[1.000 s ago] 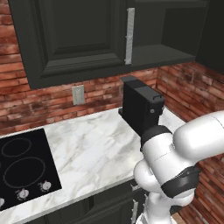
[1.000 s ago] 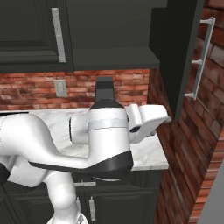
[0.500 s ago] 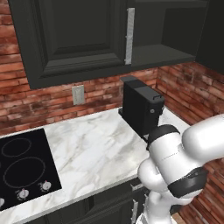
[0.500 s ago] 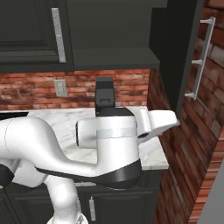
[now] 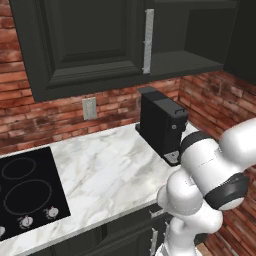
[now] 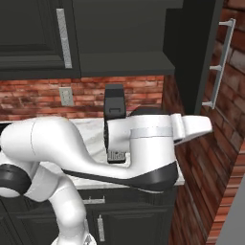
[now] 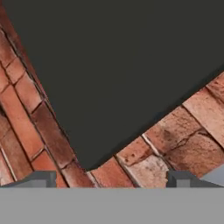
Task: Pick the avocado and bread from the counter and place them on the plate. Then pick the jam from the cabinet and place it next to the plate. Lastly close the cabinet door.
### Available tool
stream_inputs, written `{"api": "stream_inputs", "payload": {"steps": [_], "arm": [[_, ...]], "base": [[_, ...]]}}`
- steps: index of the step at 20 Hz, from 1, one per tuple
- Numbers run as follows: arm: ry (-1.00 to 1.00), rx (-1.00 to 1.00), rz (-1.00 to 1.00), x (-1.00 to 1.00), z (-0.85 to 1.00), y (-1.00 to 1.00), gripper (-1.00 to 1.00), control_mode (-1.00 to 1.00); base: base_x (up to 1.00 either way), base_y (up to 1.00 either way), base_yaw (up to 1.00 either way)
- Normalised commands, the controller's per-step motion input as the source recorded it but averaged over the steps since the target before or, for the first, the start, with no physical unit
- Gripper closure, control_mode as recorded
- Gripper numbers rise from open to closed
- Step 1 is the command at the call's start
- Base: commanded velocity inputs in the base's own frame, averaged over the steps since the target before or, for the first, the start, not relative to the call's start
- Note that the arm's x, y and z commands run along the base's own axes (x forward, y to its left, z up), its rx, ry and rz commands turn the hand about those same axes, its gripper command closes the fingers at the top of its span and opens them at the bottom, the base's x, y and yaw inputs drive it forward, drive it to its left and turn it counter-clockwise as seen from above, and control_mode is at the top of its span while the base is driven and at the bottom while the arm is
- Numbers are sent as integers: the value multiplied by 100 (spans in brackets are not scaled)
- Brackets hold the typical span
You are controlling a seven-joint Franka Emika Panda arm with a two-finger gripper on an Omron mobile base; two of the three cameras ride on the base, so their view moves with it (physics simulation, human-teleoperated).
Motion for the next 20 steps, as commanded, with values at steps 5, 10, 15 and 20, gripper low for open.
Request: {"api": "stream_inputs", "payload": {"steps": [5, 10, 15, 20], "arm": [[15, 49, 40, 0, 87, -48, -100, -100], [18, 50, 41, 4, 81, -45, -100, -100], [44, 42, 47, 14, 71, 49, -100, -100], [51, 35, 49, 32, 54, 100, -100, -100]], "base": [[0, 0, 0], [0, 0, 0], [0, 0, 0], [0, 0, 0]]}}
